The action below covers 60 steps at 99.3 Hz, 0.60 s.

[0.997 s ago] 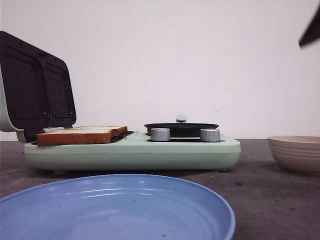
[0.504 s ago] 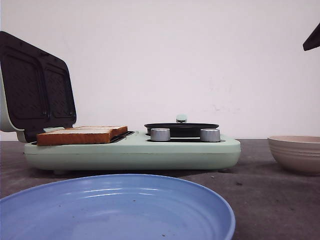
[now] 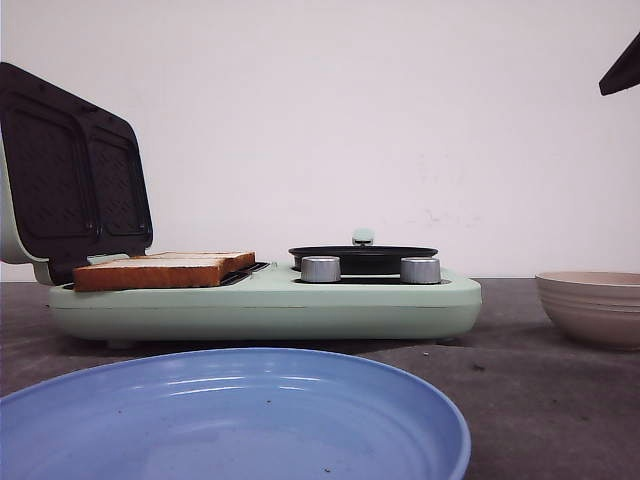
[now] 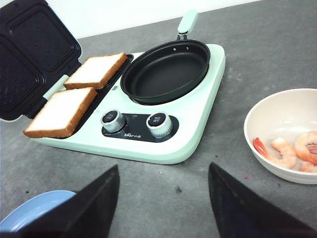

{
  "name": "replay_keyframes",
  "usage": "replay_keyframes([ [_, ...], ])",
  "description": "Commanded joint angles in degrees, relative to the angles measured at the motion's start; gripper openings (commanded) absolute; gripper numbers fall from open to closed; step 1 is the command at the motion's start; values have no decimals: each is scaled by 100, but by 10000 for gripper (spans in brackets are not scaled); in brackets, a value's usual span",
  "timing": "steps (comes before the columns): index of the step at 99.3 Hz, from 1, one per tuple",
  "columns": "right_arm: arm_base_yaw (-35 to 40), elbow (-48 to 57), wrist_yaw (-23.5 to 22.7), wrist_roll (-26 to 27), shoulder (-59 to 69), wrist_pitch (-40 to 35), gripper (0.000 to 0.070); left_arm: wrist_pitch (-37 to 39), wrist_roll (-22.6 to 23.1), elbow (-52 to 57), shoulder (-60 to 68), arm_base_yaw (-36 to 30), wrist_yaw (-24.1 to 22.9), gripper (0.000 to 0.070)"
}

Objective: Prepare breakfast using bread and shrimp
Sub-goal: 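Withdraw the right gripper upward away from the machine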

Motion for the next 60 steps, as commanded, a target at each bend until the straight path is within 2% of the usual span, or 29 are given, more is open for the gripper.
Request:
replay_keyframes([
  [1,24,24,-26,4,0,59,336,223,-57,61,138,22,153,396],
  [21,24,24,-20,28,0,55,336,531,-66,61,520,20,227,401],
  [48,24,24,-13,28,2,57,336,1250,-380,61,1045,-87,487,398],
  [60,24,24,-13,28,2,57,336,1410,-487,61,1233,-181,505,376],
])
